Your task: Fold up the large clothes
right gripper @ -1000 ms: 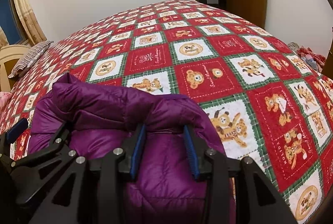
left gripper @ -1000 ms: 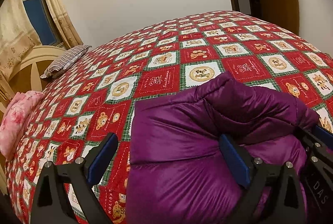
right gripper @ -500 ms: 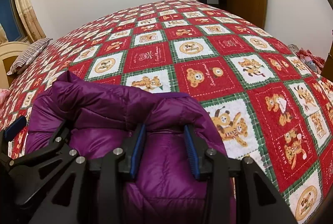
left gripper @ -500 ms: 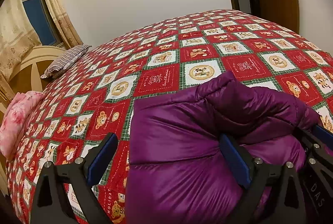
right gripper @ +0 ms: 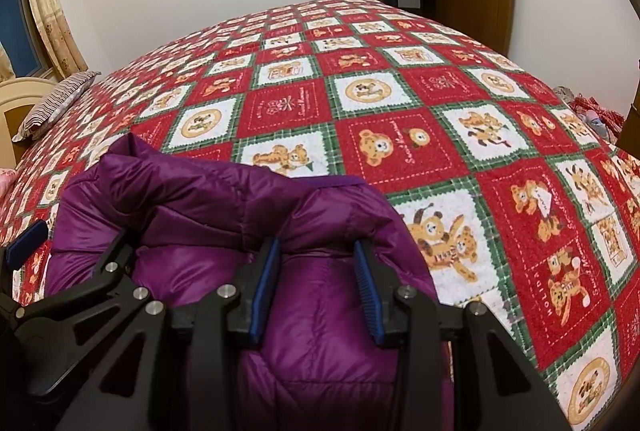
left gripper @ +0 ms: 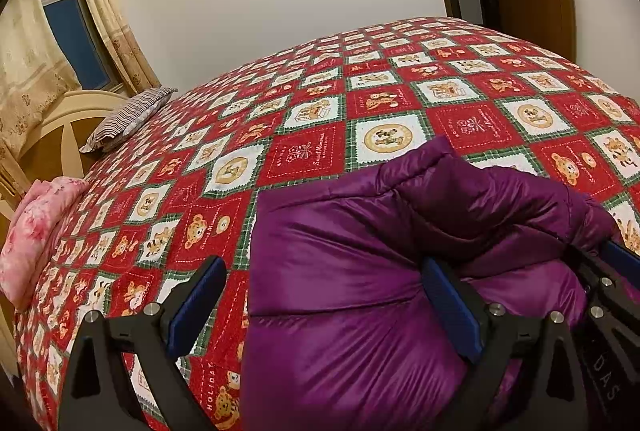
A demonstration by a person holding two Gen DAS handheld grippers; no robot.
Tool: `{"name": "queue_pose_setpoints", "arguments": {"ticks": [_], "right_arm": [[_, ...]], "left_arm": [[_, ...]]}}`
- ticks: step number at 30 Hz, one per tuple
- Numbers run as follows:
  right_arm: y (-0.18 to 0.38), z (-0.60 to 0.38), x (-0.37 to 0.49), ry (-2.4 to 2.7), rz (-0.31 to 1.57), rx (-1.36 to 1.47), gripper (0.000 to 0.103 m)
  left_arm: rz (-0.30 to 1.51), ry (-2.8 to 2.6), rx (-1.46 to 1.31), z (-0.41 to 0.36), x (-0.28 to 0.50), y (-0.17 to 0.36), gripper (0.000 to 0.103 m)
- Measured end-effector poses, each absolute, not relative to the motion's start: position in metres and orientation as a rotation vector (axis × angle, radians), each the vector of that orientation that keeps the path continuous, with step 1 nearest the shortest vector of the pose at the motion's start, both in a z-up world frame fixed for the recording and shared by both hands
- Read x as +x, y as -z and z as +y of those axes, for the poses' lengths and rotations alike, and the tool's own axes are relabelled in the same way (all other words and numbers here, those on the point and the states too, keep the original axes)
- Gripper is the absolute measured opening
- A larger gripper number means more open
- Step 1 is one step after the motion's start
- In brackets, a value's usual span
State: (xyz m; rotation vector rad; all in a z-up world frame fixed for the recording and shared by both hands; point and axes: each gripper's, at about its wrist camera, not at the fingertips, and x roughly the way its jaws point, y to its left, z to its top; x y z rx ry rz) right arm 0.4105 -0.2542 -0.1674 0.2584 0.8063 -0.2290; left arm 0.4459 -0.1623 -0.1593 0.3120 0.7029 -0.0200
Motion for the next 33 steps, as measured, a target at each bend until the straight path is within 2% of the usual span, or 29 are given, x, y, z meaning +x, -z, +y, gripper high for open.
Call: {"name": "queue_pose_setpoints", "arguments": {"ticks": [4,7,11,18,33], "right_arm": [[0.166,-0.254,0.411,0.213,0.821,0.243,0.043],[0.157,-0.255,0.397,0.175,0.803,0.244,0.043],[0.154,-0.255,0.374,0.162,0.759,0.238,0.050],[0.166,-0.264,0.379,0.141,0.764,0.302,0.056],[0.173,-0.260,0.385,0.156,0.787,0.272,0.057]], "left_arm": [[0.766,0.064,0.291,-0.151,0.437,0.149,0.099],[0.740,0.071,0.255,-0.137,0.414,0.137,0.099],[0.764,0.102,0.221,-0.130,0.412,0.148,0.099],[0.765,0.096,0.156,-0.132,0.418,0.159,0.102],[0.774,0.068,0.194,-0.143,0.422,0.168,0.102]]}}
